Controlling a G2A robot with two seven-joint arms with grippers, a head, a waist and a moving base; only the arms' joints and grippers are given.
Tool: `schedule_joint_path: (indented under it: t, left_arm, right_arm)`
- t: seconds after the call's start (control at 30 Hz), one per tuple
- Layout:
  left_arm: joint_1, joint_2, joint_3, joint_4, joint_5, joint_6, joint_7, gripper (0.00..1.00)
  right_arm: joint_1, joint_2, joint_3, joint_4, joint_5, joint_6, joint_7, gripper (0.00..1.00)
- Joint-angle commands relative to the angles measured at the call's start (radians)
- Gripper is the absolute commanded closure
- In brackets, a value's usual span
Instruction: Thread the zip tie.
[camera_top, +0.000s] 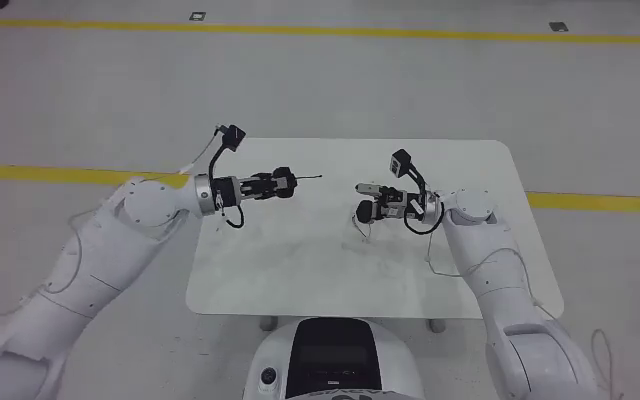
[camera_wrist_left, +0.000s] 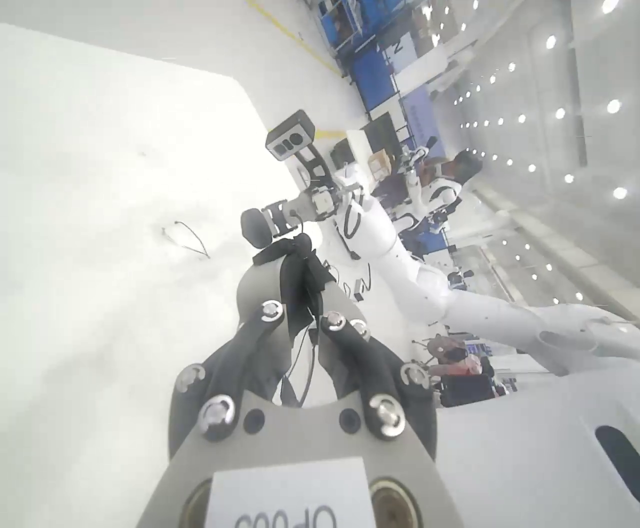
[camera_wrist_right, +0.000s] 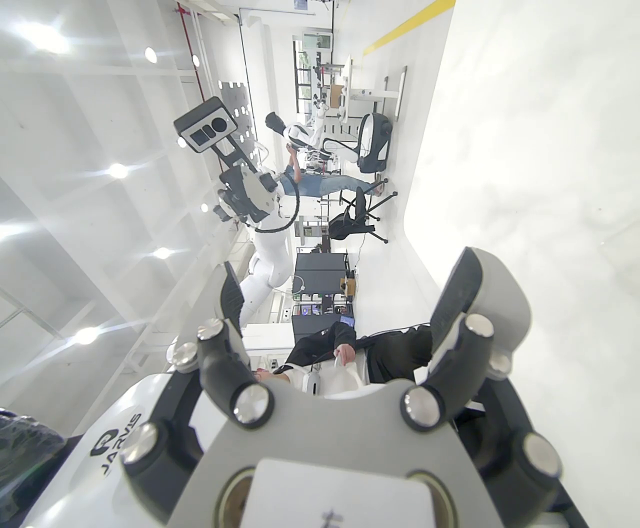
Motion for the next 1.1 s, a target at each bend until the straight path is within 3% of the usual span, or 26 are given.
schedule_joint_path:
  t: [0.0, 0.13, 0.27, 0.4, 0.6, 0.77, 0.9, 1.07]
  left_arm:
    - [0.012, -0.003, 0.004, 0.000, -0.020, 0.000, 0.002, 1.00]
    - [0.017, -0.009, 0.008, 0.022, -0.032, 0.000, -0.034, 1.00]
    - [0.024, -0.018, 0.002, 0.042, -0.070, 0.000, -0.115, 1.00]
    - [0.035, -0.039, -0.010, 0.087, -0.131, 0.000, -0.201, 1.00]
    - [0.036, -0.081, -0.011, 0.177, -0.147, 0.000, -0.282, 1.00]
    - [0.043, -0.123, -0.018, 0.243, -0.176, 0.000, -0.311, 1.00]
    - [0.043, -0.152, -0.017, 0.256, -0.165, 0.000, -0.320, 1.00]
    - [0.043, -0.154, -0.018, 0.256, -0.159, 0.000, -0.318, 1.00]
  right_arm:
    - [0.000, 0.000, 0.000, 0.000, 0.000, 0.000, 0.000, 0.00]
    - [0.000, 0.000, 0.000, 0.000, 0.000, 0.000, 0.000, 0.00]
    - [0.000, 0.000, 0.000, 0.000, 0.000, 0.000, 0.000, 0.00]
    - [0.000, 0.000, 0.000, 0.000, 0.000, 0.000, 0.000, 0.00]
    - [0.000, 0.000, 0.000, 0.000, 0.000, 0.000, 0.000, 0.00]
    - [0.000, 0.000, 0.000, 0.000, 0.000, 0.000, 0.000, 0.00]
    - [0.000, 0.000, 0.000, 0.000, 0.000, 0.000, 0.000, 0.00]
    - [0.000, 0.000, 0.000, 0.000, 0.000, 0.000, 0.000, 0.00]
